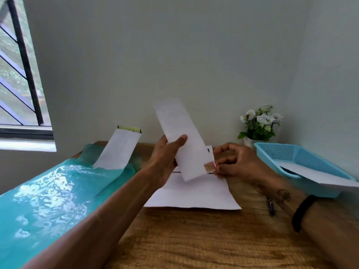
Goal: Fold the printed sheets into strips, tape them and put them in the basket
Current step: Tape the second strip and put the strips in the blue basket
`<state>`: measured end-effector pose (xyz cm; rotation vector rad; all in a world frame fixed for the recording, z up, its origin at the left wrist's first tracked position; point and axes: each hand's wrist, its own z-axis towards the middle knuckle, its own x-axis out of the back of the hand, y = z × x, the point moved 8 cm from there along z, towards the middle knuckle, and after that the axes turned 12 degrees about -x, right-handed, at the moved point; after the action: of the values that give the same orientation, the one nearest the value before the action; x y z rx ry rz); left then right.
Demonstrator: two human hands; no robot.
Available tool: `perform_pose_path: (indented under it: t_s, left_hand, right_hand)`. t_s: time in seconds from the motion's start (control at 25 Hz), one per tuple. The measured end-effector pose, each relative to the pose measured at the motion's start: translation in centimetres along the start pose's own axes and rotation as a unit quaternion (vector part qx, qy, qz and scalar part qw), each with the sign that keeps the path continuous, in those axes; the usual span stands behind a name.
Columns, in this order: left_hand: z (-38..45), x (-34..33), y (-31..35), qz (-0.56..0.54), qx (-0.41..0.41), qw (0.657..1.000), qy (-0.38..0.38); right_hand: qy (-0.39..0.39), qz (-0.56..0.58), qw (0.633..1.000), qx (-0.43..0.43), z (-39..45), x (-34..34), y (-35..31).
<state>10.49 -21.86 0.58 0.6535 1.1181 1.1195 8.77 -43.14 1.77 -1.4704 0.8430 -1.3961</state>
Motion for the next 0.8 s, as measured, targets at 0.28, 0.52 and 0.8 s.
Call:
perform_pose_path:
  t_s: [0.28,0.52,0.8]
  left_hand:
    - [1.0,0.3,1.4,-0.020,-0.023,1.000,-0.002]
    - [1.1,-3.4,5.3,0.074,-0.041,0.994,-0.071]
    - [-1.1,-8.1,9.1,0.228,-0.115,0.949,-0.187]
  right_hand:
    - [0.167,-0.121,0.978,0.042,-1.7,2.5,-2.3]
    - [0.262,-0.247,0.918,0.168,-4.5,7.0,-14.4]
    - [0.225,-0.453,0.820,0.268,-5.6,5.6,-24.4]
